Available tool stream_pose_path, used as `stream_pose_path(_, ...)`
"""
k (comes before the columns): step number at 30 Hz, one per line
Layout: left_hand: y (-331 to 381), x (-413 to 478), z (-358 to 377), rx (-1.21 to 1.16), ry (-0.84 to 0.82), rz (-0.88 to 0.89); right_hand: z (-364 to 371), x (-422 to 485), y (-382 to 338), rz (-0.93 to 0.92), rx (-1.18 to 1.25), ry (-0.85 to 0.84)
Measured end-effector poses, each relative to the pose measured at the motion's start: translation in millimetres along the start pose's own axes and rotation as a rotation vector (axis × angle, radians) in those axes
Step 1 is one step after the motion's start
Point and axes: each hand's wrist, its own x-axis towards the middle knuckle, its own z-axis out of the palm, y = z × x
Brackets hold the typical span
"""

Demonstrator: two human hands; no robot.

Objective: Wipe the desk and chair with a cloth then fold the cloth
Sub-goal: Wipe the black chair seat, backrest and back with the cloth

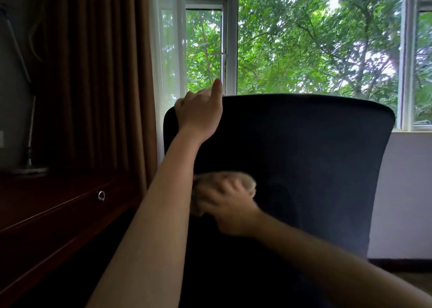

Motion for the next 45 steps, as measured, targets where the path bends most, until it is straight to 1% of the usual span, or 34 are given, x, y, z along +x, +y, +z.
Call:
stream_pose_path(2,1.9,-3.8,1.1,0.027,0.03,0.002,7.5,-7.8,-36.4,-0.201,0.042,-0.111)
stream_pose_path(3,1.9,-4.1,0.1,0.043,0.049,0.002,9.3,-7.9,-45.4,-0.27,0.037,-0.148)
stream_pose_path(4,0.9,-4.0,-0.9,0.053,0.06,0.001,9.9,-5.4,-46.6,-0.311,0.026,-0.163)
stream_pose_path(5,-1.2,-3.2,-2.3,0.06,0.061,0.003,12.3,-0.4,-41.9,-0.314,0.013,-0.143)
stream_pose_path(6,-3.9,-2.7,-3.0,0.067,0.055,0.009,13.3,5.5,-32.0,-0.27,0.001,-0.09)
stream_pose_path(7,-6.7,-2.6,-3.5,0.072,0.046,0.011,12.5,11.6,-17.0,-0.182,-0.009,-0.015)
stream_pose_path(10,-11.2,-1.5,-3.5,0.11,0.056,0.041,-12.2,28.7,46.4,0.216,-0.053,0.248)
stream_pose_path(12,-11.4,-1.7,-2.1,0.141,0.069,0.055,-31.2,28.2,85.0,0.403,-0.133,0.375)
stream_pose_path(15,-10.9,-1.6,1.1,0.104,0.06,0.062,-47.4,9.6,125.9,0.638,-0.212,0.502)
stream_pose_path(19,-11.0,5.7,-3.0,-0.027,-0.015,0.028,-62.1,2.0,146.7,1.101,-0.023,0.669)
stream_pose_path(20,-12.7,8.3,-5.4,-0.052,-0.052,0.028,-64.4,8.8,145.4,1.203,-0.004,0.689)
stream_pose_path(21,-15.5,11.7,-7.5,-0.126,-0.078,0.019,-65.7,18.1,140.2,1.281,0.002,0.682)
stream_pose_path(22,-18.7,14.7,-9.9,-0.256,-0.119,-0.014,-65.1,30.6,131.5,1.3,0.002,0.662)
stream_pose_path(23,-19.3,15.3,-13.6,-0.402,-0.162,-0.061,-63.1,43.9,118.9,1.237,-0.005,0.634)
stream_pose_path(24,-20.6,16.5,-16.2,-0.529,-0.189,-0.105,-57.8,58.8,103.6,1.107,-0.016,0.603)
stream_pose_path(26,-23.1,19.1,-19.8,-0.653,-0.175,-0.201,-37.6,88.9,63.8,0.815,-0.037,0.501)
stream_pose_path(27,-25.3,21.1,-22.1,-0.649,-0.153,-0.221,-24.9,101.6,42.8,0.721,-0.056,0.443)
stream_pose_path(28,-24.7,21.6,-25.1,-0.628,-0.14,-0.212,-15.3,111.3,25.2,0.678,-0.083,0.408)
stream_pose_path(30,-24.6,22.1,-29.9,-0.567,-0.132,-0.162,-3.8,119.7,11.9,0.65,-0.147,0.379)
stream_pose_path(31,-25.3,21.7,-29.9,-0.517,-0.108,-0.151,-2.2,117.9,15.5,0.614,-0.18,0.385)
stream_pose_path(34,-27.8,15.3,-25.0,-0.369,0.035,-0.116,-10.3,98.3,44.8,0.425,-0.232,0.454)
stream_pose_path(35,-29.5,14.4,-22.7,-0.344,0.059,-0.104,-15.2,89.4,55.4,0.401,-0.246,0.468)
stream_pose_path(36,-30.8,12.7,-22.2,-0.339,0.067,-0.106,-19.6,78.0,65.9,0.397,-0.264,0.475)
stream_pose_path(38,-36.9,15.0,-21.2,-0.382,0.064,-0.108,-25.7,48.6,88.9,0.448,-0.294,0.482)
stream_pose_path(41,-42.1,20.7,-19.7,-0.382,0.058,-0.084,-35.0,-5.9,136.5,0.641,-0.376,0.505)
stream_pose_path(43,-44.4,22.5,-17.5,-0.356,0.073,-0.07,-42.3,-39.9,161.5,0.782,-0.361,0.509)
stream_pose_path(45,-45.4,24.2,-15.8,-0.352,0.091,-0.072,-50.0,-64.5,176.6,0.936,-0.326,0.547)
